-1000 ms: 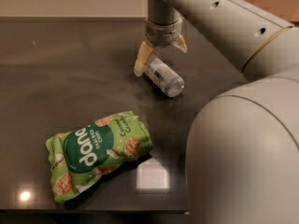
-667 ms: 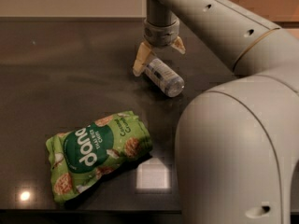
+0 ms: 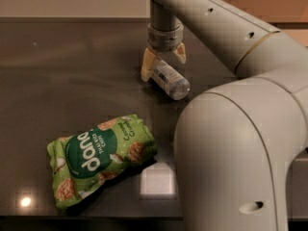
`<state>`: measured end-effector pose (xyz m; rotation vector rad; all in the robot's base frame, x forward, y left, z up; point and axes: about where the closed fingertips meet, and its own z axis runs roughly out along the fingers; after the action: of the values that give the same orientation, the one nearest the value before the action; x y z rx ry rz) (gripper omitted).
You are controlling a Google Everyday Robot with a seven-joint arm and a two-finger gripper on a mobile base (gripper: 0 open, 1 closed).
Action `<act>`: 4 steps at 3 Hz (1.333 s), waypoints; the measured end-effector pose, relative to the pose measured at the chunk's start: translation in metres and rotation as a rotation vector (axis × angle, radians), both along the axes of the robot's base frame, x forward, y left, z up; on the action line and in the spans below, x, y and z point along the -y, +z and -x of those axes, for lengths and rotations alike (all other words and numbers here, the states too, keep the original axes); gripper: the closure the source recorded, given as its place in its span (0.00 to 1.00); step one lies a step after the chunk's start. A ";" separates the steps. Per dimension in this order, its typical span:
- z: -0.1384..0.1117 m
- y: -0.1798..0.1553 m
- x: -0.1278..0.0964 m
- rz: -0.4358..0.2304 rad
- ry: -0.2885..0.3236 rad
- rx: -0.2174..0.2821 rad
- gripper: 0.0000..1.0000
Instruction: Place blue plastic bottle upright
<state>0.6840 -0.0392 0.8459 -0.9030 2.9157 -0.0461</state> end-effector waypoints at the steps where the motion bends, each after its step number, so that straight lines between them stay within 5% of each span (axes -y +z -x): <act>1: 0.002 0.005 0.002 -0.013 0.006 0.007 0.41; 3: 0.015 0.036 0.004 -0.113 0.088 0.060 0.87; 4: 0.025 0.069 -0.003 -0.254 0.213 0.143 1.00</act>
Offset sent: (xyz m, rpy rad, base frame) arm -0.0239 -0.0168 0.0322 0.0492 -0.0052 0.0449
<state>0.6593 -0.0364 0.9152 -1.1057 2.6030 0.2567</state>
